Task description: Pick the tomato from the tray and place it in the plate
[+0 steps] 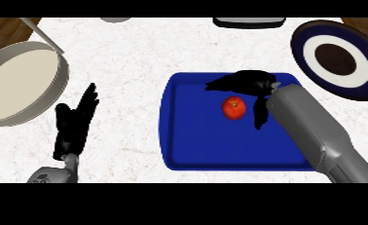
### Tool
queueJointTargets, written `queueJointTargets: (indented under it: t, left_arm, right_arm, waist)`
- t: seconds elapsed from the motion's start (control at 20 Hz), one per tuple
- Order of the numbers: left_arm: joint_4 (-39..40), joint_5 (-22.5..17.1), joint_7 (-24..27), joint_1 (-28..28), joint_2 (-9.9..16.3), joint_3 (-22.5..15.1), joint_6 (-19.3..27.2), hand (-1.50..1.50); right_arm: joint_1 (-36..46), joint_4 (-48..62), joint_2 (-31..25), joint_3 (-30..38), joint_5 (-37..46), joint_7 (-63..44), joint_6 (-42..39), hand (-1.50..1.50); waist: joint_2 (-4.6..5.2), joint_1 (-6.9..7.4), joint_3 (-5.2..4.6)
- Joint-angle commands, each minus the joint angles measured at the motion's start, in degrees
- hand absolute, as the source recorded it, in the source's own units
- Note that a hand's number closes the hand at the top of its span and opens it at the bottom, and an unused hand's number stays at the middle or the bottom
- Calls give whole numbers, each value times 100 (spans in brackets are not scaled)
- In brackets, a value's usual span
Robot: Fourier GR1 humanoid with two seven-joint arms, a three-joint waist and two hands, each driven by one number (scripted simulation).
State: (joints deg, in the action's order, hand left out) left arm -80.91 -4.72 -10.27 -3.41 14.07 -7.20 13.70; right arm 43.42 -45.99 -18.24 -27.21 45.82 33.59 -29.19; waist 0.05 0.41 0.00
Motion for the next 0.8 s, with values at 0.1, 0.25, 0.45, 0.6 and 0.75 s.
queueJointTargets:
  t: [0.1,0.25,0.45,0.6,0.75]
  left_arm:
    - [-139,89,27,187,-22,103,-221,0]
    - [-117,147,-363,-216,-29,197,-176,0]
    - [-10,300,-235,-175,-141,160,-123,0]
    - [140,281,-6,-67,-305,162,-199,0]
    - [-81,514,-212,-102,-378,162,5,0]
  right_arm:
    - [-27,213,147,117,398,336,-62,-150]
    - [-55,778,275,100,635,577,368,-150]
    - [110,632,312,196,681,900,606,150]
    - [392,1348,413,381,859,1230,1022,150]
    - [83,664,428,476,924,923,911,150]
  waist:
    - [-1,8,1]
    - [9,17,2]
    - [2,-12,1]
    - [17,29,1]
    - [-6,-26,0]
